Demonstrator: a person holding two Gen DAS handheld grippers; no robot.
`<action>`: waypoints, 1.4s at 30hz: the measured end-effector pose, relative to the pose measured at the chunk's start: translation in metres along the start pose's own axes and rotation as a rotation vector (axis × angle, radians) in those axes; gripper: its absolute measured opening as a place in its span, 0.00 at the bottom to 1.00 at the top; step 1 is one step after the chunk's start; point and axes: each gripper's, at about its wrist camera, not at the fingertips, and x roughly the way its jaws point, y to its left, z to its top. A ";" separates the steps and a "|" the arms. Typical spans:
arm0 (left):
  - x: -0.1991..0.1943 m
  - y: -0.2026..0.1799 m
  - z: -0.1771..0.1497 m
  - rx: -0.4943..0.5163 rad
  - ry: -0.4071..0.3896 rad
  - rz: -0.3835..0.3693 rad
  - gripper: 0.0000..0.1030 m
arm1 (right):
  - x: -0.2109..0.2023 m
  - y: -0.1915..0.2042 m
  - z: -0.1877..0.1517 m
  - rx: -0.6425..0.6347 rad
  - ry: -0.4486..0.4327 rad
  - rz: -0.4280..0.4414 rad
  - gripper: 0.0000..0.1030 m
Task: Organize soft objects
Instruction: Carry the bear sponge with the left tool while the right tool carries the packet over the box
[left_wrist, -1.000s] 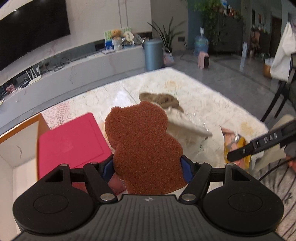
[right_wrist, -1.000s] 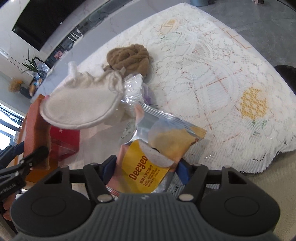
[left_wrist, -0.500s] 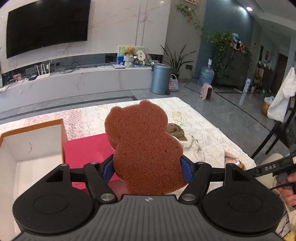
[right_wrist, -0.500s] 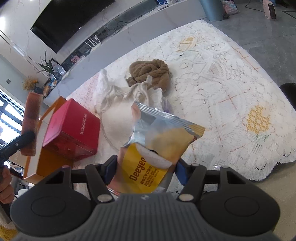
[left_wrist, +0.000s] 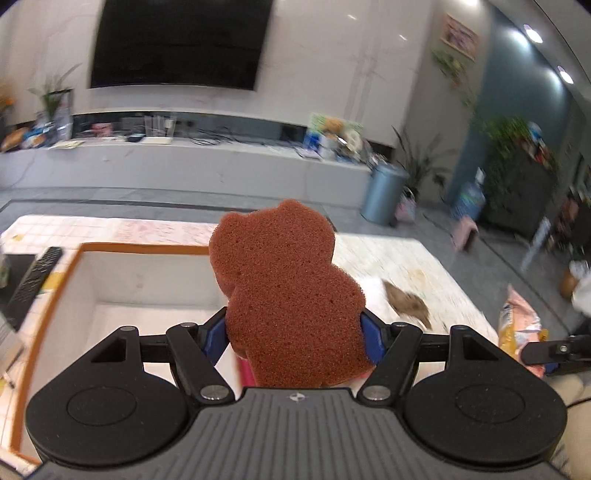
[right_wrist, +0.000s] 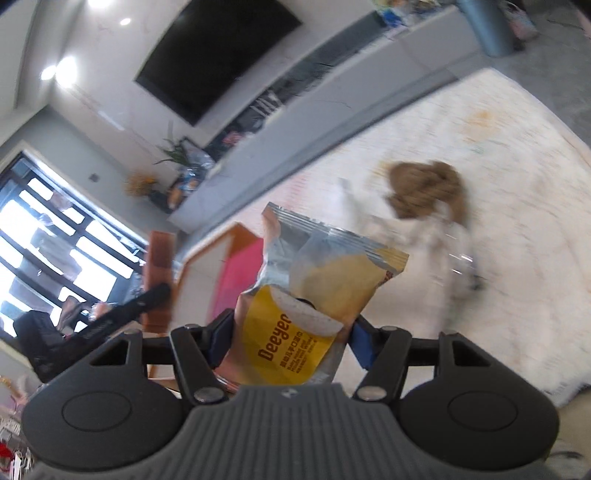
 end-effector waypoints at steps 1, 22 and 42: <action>-0.004 0.007 0.003 -0.032 -0.011 0.017 0.79 | 0.003 0.013 0.002 -0.019 -0.007 0.007 0.62; -0.011 0.120 -0.031 -0.104 0.067 0.151 0.79 | 0.186 0.218 -0.017 -0.265 0.194 0.139 0.61; 0.000 0.127 -0.051 -0.062 0.183 0.251 0.85 | 0.260 0.194 -0.021 -0.343 0.324 0.028 0.60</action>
